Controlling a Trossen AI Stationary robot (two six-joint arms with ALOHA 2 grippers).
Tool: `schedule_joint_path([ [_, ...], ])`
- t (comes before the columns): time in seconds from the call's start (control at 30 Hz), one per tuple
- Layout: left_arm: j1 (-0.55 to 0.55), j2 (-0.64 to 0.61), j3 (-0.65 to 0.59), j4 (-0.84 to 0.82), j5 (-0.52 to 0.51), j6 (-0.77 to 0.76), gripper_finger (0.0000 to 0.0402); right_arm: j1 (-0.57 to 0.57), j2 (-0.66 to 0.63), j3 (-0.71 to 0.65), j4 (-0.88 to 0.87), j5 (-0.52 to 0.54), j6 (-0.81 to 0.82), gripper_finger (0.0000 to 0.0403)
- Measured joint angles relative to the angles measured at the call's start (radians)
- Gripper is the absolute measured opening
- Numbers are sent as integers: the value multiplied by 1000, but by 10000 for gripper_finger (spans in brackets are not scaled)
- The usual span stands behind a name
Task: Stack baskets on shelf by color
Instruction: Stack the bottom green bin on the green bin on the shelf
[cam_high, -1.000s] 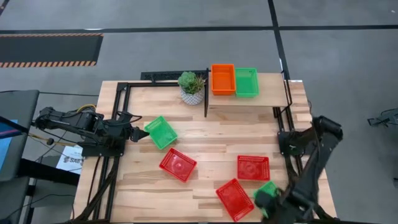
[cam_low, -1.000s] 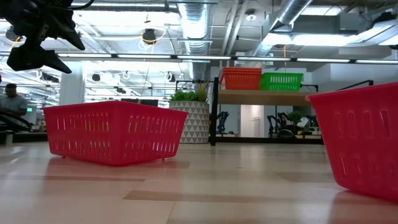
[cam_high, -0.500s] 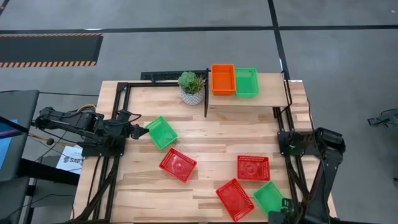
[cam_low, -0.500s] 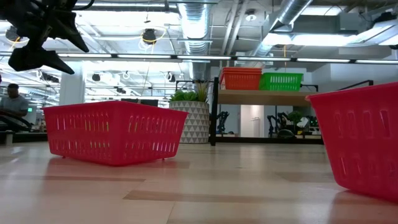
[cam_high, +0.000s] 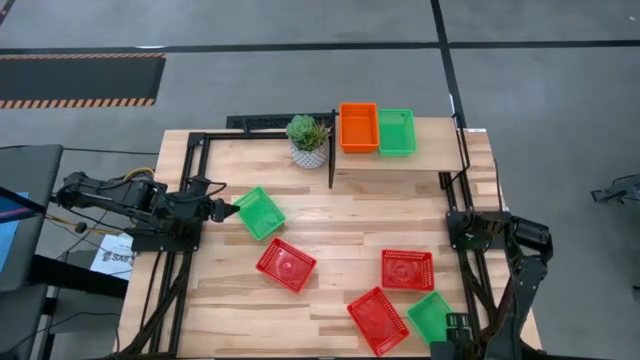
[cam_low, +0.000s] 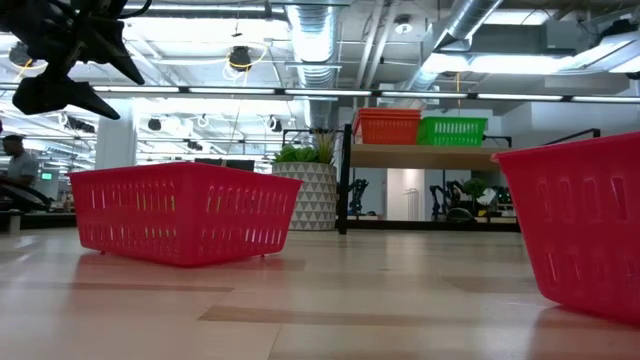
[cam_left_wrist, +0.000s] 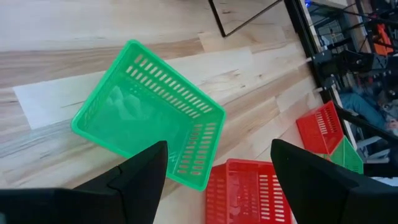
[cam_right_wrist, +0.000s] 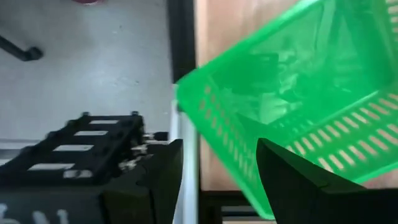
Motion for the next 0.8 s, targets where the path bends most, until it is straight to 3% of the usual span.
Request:
schedule_joint_path([
  [0.4,0,0,0,-1,-6,-22,274,1,1,-118,162,-10,-2,213],
  [0.53,0,0,0,-7,-7,-22,274,-8,1,-123,161,-12,-6,157],
  [0.73,0,0,0,-7,-9,-28,274,-38,-1,-123,218,-77,-12,20],
  [0.8,0,0,0,-7,-15,-28,274,-47,-7,-123,260,-99,-16,15],
])
